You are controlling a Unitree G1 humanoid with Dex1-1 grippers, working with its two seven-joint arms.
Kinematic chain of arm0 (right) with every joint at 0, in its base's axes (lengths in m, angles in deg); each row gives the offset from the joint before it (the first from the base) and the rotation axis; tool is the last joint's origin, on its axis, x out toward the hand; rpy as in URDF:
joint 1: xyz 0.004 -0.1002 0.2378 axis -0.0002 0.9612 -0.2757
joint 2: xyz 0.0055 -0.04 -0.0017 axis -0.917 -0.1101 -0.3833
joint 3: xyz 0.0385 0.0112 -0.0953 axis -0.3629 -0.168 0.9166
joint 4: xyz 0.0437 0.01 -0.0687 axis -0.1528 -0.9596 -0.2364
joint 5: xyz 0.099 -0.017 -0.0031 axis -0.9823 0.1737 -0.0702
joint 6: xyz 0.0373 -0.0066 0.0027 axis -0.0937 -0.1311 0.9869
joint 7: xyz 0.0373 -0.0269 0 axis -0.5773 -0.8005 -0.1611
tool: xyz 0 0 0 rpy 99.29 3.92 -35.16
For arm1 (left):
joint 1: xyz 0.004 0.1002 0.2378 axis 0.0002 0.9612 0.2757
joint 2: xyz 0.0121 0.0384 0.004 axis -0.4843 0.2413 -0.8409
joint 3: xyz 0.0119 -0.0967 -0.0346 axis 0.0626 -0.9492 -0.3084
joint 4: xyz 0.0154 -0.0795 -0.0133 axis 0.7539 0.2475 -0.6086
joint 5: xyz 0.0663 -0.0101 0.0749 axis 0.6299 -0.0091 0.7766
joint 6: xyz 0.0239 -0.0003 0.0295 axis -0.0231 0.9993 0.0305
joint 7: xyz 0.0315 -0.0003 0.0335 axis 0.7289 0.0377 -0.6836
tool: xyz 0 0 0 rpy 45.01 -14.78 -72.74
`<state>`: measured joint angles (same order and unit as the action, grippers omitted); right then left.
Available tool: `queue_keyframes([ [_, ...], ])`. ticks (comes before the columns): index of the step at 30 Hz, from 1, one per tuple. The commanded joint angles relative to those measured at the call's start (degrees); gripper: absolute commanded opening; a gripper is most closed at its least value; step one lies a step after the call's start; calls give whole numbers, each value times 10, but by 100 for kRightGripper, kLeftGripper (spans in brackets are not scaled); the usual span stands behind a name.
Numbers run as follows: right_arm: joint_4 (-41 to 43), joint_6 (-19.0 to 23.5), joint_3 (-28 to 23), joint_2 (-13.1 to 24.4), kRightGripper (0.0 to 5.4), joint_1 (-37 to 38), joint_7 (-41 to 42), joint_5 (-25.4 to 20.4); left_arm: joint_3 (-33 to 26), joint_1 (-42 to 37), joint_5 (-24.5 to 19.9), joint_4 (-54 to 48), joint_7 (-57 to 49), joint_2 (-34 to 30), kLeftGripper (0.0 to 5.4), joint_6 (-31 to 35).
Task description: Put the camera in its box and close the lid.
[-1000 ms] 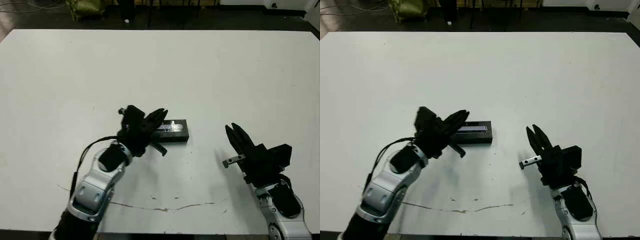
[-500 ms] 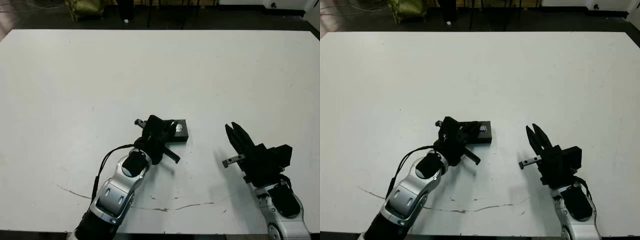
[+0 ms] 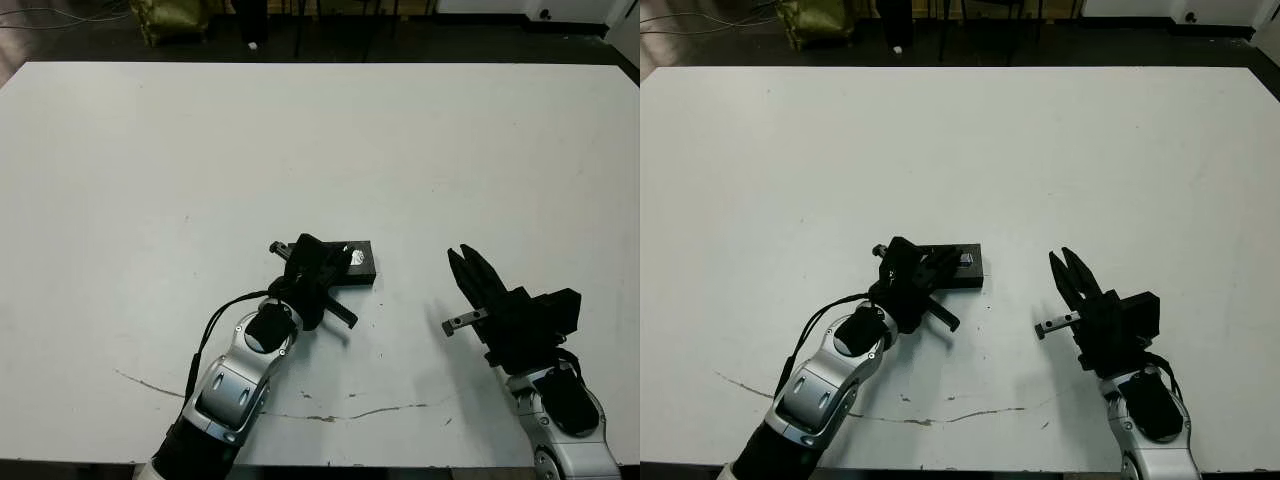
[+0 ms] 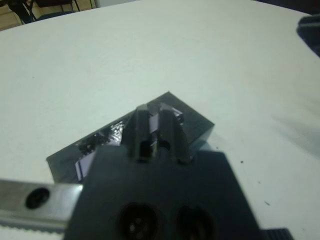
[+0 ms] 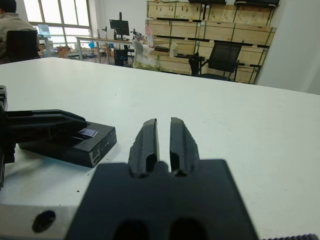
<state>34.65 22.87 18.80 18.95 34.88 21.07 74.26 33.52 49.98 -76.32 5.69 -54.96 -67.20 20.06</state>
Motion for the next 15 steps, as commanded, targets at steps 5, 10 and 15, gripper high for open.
queue_keyframes([
  [5, -13, -3, -4, 3, 0, 5, 6, -6, -13, 44, 0, 11, 7, -27, 3, 56],
  [10, -13, -7, -4, 0, 0, 6, 3, -4, -27, 66, -10, -84, 18, -44, 3, 36],
  [15, -4, 3, -3, -2, 0, 8, -2, -5, -75, 90, -43, -184, 26, -59, 3, 2],
])
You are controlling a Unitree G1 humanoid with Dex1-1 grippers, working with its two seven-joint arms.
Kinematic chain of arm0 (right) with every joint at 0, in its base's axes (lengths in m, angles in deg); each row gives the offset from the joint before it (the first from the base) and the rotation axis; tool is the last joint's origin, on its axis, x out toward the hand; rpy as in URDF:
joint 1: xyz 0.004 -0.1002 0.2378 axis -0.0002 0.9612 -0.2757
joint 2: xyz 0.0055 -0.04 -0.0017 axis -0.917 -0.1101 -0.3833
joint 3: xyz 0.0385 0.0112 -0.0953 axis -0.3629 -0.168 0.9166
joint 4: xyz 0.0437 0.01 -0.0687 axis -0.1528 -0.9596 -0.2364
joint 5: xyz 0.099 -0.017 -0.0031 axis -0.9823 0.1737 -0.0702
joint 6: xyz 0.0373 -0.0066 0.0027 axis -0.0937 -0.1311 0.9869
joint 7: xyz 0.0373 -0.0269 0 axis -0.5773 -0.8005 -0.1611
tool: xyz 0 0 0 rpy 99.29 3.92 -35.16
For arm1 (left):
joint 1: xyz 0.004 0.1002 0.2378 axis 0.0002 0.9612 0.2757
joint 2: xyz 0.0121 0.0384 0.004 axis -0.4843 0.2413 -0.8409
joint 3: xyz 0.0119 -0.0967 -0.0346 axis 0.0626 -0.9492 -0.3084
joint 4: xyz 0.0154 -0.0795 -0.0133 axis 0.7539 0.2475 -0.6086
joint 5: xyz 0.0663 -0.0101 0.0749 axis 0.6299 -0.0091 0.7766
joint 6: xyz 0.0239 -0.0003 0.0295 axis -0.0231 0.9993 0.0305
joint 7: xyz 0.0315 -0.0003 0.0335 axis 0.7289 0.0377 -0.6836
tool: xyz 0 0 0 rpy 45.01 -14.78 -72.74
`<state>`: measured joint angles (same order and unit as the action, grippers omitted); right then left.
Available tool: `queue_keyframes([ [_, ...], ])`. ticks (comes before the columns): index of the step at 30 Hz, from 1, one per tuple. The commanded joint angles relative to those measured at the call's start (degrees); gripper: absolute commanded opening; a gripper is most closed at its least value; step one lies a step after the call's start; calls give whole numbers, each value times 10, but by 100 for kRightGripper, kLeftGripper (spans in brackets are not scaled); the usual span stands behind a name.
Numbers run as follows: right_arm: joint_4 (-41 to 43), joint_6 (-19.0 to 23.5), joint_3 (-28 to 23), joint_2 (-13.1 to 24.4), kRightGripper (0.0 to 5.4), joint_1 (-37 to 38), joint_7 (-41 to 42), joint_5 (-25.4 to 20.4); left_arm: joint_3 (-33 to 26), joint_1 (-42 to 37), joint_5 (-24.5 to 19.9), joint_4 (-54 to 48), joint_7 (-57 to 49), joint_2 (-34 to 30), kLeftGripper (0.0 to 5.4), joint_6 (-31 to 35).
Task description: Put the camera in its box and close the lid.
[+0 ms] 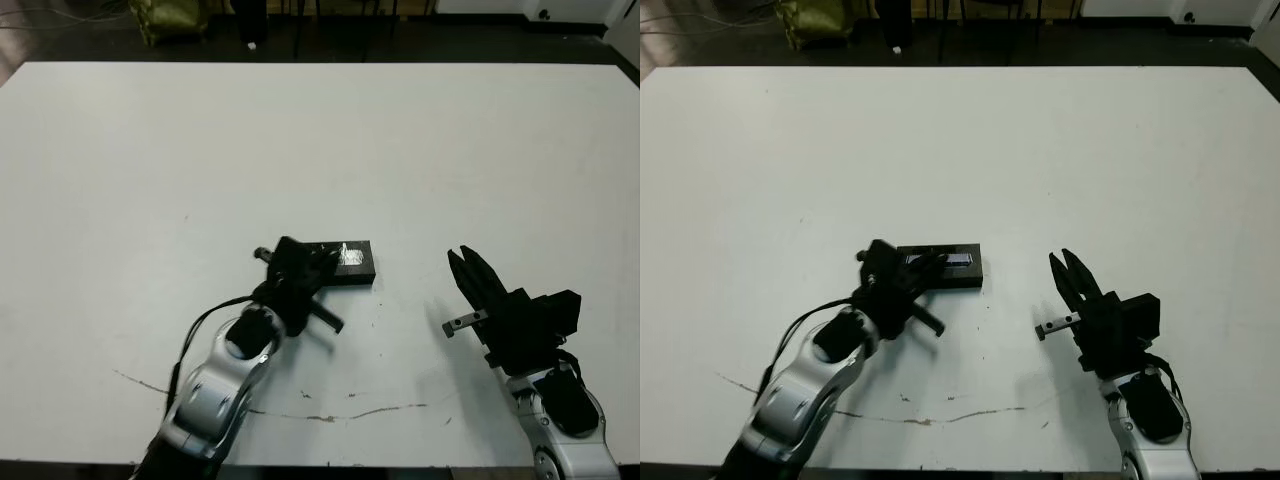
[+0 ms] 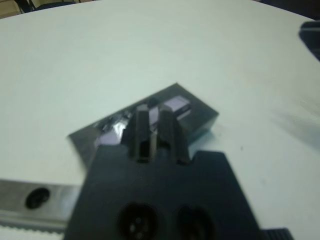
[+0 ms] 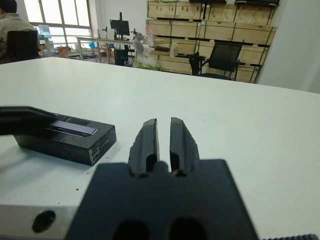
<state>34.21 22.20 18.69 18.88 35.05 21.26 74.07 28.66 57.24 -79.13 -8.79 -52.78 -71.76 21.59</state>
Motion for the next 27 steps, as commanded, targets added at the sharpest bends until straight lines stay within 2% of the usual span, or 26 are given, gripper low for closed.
queue_keyframes([
  [1, 1, 9, -1, -3, 0, 7, -7, -1, -43, 24, -18, -59, -1, -17, 3, -24],
  [7, 9, 13, -3, -5, 0, 10, -18, 7, -155, 67, -45, -124, -31, -24, 3, -82],
  [10, 1, 6, -5, -5, 0, 6, -18, 2, -213, 83, -56, -104, -40, -27, 3, -158],
  [14, -2, 2, -7, -8, 0, 2, -23, 3, -261, 94, -60, -40, -42, -29, 3, -281],
  [16, 6, 11, -6, -10, 0, 4, -31, 6, -275, 101, -64, -16, -49, -23, 3, -322],
  [20, 1, 7, -8, -8, 0, 1, -30, 3, -286, 109, -69, 20, -73, -6, 3, -356],
  [27, -3, -5, -13, -16, 0, -5, -34, -1, -280, 95, -68, 72, -89, -5, 3, -358],
])
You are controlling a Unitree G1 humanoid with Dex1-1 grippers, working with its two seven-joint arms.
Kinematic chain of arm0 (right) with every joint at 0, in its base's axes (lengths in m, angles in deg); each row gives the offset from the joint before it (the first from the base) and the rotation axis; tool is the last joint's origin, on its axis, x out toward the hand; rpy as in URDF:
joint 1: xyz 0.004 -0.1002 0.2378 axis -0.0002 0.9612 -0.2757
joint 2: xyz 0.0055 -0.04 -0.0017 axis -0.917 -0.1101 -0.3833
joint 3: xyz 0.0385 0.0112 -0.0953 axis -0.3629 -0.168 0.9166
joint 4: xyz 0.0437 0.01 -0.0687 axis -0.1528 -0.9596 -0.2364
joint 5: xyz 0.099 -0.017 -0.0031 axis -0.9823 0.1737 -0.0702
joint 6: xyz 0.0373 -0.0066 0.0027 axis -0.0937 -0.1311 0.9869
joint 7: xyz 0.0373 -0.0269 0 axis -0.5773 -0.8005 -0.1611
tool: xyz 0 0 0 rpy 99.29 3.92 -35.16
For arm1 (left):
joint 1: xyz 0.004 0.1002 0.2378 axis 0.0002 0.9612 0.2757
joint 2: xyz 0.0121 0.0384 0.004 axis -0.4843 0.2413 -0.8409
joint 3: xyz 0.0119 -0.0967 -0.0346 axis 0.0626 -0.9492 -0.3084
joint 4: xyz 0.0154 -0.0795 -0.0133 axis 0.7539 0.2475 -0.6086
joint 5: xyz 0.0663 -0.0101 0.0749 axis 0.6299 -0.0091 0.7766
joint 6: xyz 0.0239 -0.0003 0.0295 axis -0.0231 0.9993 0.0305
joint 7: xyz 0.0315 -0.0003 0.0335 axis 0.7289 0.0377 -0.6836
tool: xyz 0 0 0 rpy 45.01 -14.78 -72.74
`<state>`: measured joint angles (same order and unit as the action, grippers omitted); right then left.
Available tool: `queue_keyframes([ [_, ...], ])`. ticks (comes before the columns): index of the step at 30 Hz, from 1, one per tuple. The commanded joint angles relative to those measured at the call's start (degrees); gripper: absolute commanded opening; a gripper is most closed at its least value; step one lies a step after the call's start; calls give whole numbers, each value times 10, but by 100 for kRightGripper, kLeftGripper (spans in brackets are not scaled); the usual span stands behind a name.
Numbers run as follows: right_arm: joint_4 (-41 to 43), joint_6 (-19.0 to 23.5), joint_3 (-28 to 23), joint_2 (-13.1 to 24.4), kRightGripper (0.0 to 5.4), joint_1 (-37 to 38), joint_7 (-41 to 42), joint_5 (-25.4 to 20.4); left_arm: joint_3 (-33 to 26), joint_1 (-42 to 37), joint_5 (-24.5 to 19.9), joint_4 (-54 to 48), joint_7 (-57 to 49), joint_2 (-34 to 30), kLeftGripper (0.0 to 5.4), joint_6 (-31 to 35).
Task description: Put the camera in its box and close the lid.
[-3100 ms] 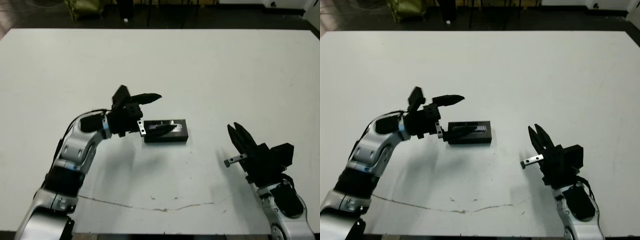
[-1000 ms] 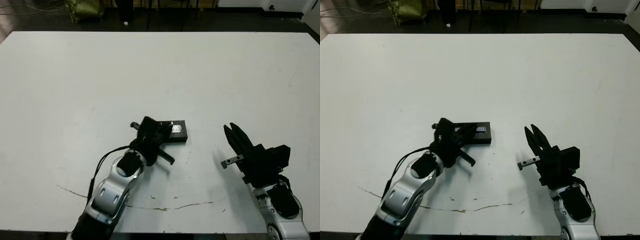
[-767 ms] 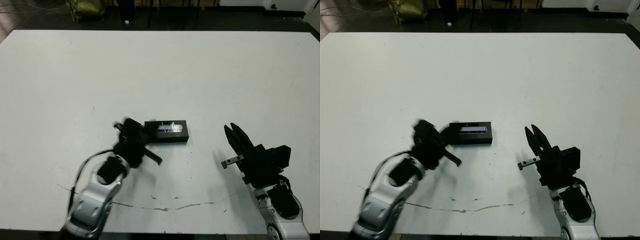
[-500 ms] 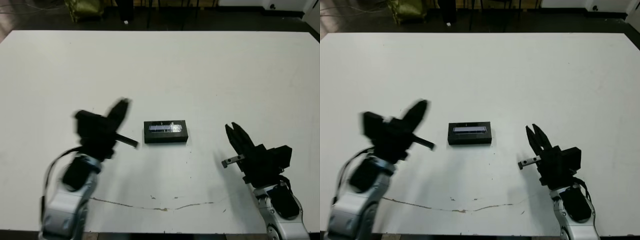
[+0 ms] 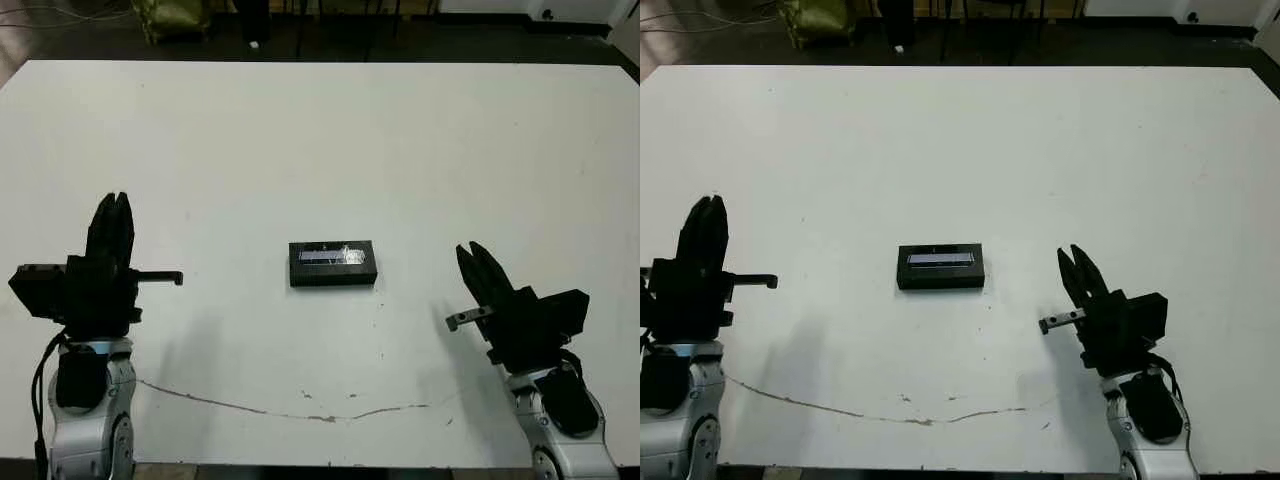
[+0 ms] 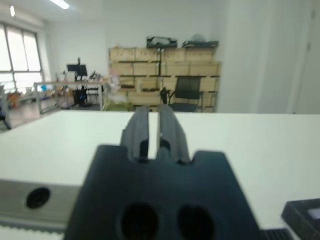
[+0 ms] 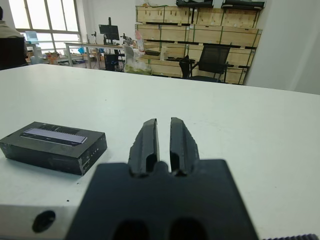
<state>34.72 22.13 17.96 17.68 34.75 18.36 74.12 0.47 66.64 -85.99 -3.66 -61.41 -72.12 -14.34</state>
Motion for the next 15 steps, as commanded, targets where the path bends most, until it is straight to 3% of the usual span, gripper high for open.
queue_keyframes([
  [1, -10, -7, -7, -6, 0, -3, -9, 2, 4, 2, 1, 22, -3, -1, 3, 1],
  [15, -5, -35, -32, -22, 0, -48, -54, 20, 15, 7, -13, 7, -1, -5, 3, 16],
])
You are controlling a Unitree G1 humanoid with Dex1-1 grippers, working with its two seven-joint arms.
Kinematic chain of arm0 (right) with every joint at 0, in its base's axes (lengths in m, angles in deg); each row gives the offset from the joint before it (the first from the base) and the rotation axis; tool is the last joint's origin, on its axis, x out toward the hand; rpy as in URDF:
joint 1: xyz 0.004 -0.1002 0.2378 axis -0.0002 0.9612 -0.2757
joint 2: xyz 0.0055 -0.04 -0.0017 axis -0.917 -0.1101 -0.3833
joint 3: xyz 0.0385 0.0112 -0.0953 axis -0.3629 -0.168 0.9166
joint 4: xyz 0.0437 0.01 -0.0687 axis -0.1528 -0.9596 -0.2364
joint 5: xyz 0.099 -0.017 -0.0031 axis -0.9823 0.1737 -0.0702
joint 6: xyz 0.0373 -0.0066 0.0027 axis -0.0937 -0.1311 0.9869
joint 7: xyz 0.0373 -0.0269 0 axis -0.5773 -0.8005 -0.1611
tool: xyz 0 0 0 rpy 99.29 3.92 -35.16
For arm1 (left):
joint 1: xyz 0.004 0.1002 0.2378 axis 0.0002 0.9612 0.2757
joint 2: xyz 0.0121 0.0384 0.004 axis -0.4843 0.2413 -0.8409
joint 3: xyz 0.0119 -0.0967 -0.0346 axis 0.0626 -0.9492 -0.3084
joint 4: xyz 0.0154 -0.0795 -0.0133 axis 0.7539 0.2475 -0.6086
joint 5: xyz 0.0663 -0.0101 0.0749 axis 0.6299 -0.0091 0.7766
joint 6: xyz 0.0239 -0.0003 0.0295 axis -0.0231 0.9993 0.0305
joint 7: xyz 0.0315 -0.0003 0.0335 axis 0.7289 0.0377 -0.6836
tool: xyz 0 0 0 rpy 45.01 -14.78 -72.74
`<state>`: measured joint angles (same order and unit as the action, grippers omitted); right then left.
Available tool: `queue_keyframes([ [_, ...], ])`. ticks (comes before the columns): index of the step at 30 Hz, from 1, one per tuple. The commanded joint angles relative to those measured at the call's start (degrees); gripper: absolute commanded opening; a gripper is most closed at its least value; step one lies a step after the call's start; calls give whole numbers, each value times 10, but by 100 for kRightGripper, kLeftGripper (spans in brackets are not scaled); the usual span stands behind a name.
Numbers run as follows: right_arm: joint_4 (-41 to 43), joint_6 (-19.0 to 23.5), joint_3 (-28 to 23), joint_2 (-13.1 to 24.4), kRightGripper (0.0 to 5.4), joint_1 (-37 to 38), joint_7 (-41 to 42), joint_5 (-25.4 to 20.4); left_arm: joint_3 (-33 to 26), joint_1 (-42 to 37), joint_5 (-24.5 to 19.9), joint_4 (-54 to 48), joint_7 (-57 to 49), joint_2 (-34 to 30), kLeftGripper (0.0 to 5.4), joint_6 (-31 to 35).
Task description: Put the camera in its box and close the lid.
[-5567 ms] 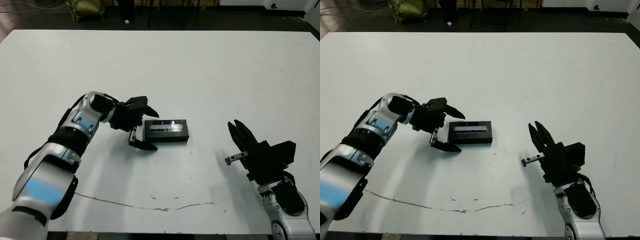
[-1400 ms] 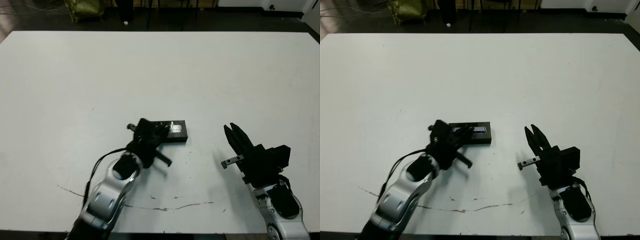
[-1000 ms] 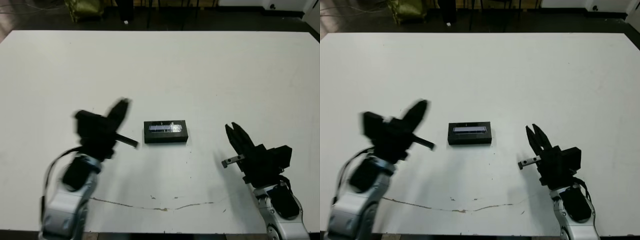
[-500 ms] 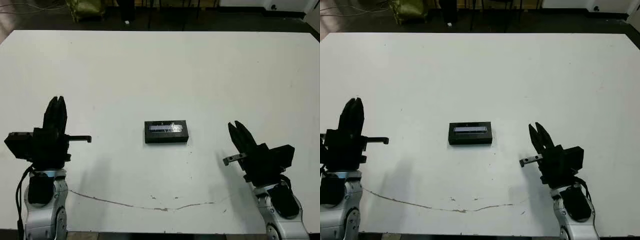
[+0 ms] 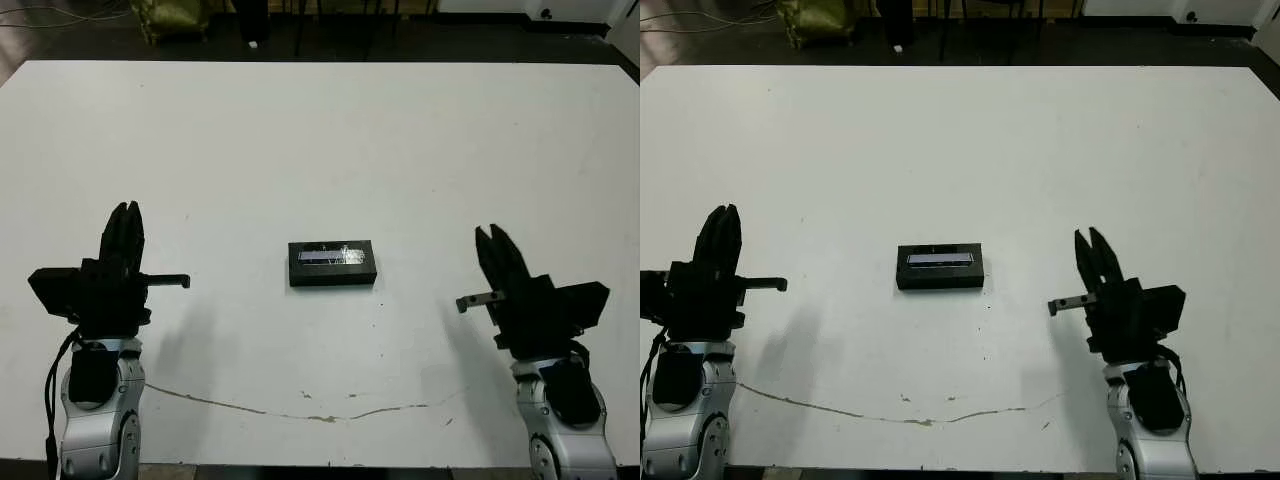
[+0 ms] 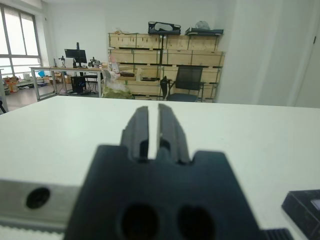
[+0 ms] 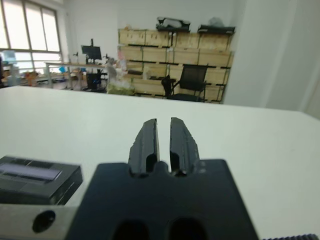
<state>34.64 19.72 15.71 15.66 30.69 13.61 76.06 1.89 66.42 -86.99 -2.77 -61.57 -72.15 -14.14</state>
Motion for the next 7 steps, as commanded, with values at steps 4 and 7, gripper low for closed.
queue_keyframes([
  [4, -2, -6, -13, -5, 0, -27, -11, -4, 3, 11, -5, -5, 2, -7, 3, 17],
  [7, 5, 5, -9, -7, 0, -29, -12, -4, 5, 13, -6, -10, 3, -8, 3, 21],
])
